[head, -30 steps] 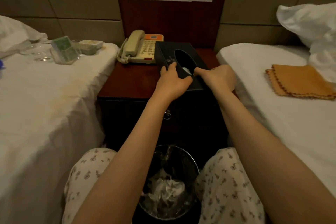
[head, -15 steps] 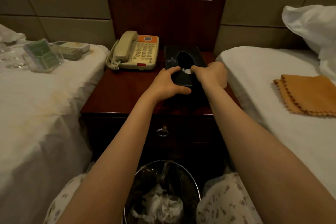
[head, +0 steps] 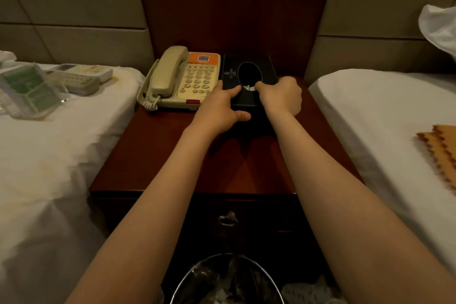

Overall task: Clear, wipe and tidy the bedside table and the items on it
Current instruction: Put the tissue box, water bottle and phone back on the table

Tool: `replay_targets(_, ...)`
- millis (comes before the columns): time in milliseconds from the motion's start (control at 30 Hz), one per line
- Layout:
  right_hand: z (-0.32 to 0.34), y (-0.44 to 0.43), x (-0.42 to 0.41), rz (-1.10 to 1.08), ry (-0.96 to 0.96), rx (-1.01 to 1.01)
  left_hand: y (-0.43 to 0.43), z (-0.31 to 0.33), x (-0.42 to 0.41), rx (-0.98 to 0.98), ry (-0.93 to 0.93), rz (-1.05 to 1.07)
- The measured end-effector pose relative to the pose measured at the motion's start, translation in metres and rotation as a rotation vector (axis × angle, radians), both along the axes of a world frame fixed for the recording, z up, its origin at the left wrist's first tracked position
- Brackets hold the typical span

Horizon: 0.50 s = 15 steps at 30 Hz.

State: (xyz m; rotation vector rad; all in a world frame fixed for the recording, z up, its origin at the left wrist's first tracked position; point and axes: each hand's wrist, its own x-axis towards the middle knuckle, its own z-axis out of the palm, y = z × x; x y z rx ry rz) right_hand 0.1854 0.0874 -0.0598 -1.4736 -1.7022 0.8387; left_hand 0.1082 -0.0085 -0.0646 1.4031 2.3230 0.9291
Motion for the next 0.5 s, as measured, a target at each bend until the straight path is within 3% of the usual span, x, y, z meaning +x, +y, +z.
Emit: replay_targets(500,-0.001,0.031,-0.029,0.002,-0.005,0.046,0.033,0.002,-0.028,-0.029,0.047,0.013)
